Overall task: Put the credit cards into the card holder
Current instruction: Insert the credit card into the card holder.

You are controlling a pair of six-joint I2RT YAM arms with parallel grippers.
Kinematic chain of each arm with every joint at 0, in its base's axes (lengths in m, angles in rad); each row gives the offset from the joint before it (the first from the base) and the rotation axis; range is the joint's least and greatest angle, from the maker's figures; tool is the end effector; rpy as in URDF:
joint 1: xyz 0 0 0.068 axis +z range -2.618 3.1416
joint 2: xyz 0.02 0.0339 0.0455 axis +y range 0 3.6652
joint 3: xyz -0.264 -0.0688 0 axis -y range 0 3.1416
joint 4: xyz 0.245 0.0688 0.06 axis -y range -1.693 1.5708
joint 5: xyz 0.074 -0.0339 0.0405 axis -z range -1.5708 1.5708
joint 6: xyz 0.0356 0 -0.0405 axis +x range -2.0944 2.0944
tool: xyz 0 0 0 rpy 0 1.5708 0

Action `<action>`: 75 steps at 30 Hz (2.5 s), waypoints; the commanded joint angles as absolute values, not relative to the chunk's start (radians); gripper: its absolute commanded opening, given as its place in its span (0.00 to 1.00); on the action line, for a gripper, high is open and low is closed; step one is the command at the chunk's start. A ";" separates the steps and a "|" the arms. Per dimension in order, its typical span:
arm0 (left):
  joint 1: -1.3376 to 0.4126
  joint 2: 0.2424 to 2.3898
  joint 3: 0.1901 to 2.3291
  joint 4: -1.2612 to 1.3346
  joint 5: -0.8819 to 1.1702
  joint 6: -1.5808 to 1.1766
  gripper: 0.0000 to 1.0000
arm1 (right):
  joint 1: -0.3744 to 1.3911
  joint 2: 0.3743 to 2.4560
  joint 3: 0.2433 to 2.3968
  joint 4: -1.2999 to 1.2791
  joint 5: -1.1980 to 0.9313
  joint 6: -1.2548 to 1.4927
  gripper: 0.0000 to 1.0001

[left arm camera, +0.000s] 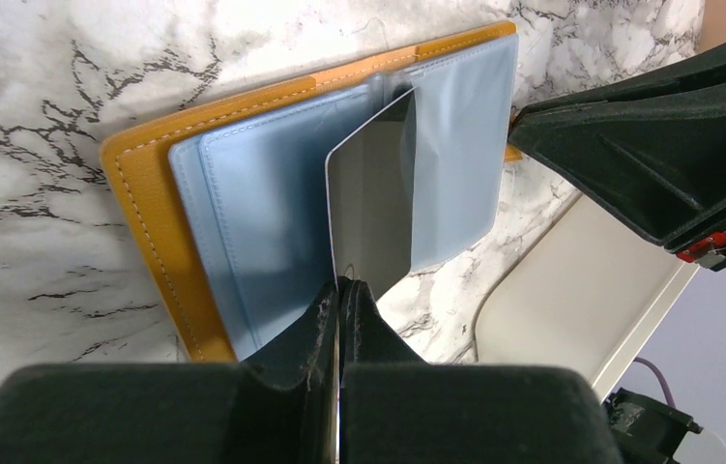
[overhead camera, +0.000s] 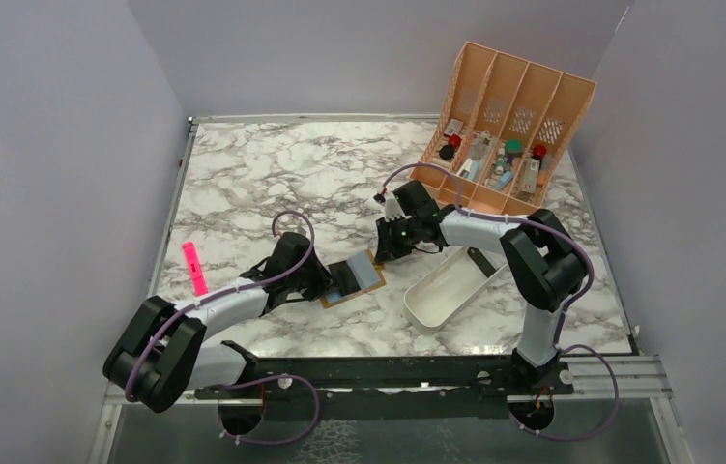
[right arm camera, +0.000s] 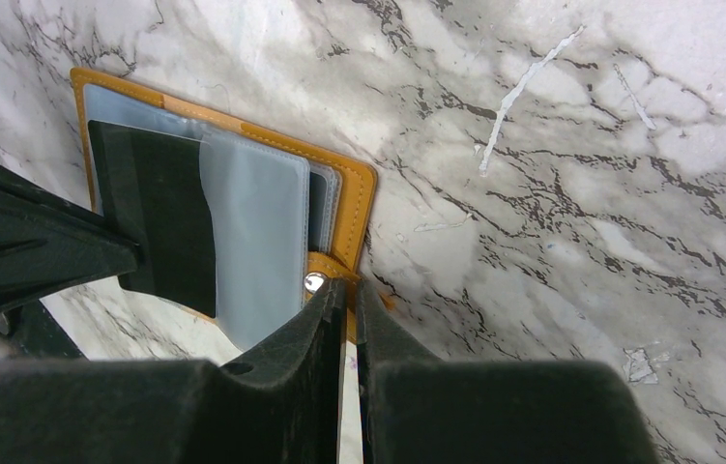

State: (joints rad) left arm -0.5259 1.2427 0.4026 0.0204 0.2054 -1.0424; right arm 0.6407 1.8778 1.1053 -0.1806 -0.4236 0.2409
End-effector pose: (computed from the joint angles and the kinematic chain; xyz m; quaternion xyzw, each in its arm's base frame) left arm 0.1844 -0.1154 0.1414 -0.2000 0.9043 -0.3252 0.1910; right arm 0.2949 0.2381 0.1504 -0.2476 0.9002 0.3079 0.1833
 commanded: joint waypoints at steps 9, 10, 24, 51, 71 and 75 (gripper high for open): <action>-0.526 1.274 0.393 0.039 0.173 -1.043 0.00 | 0.649 1.919 1.119 -0.218 -0.440 0.229 0.13; -0.527 1.272 0.390 0.043 0.176 -1.049 0.00 | 0.649 1.918 1.118 -0.218 -0.440 0.230 0.13; -0.545 1.272 0.382 0.061 0.189 -1.077 0.08 | 0.649 1.924 1.126 -0.219 -0.449 0.234 0.13; -0.572 1.247 0.446 -0.011 0.146 -1.066 0.40 | 0.649 1.888 1.109 -0.224 -0.441 0.229 0.13; -0.604 1.367 0.520 0.040 0.137 -1.037 0.40 | 0.649 1.893 1.104 -0.221 -0.454 0.229 0.12; -0.616 1.379 0.540 0.054 0.132 -1.029 0.40 | 0.649 1.896 1.104 -0.220 -0.456 0.229 0.12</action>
State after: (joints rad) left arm -0.5999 1.3594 0.5064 0.0299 0.1654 -1.0523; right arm 0.6407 1.8870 1.1114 -0.1814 -0.4343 0.2375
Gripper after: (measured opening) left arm 0.396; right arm 0.124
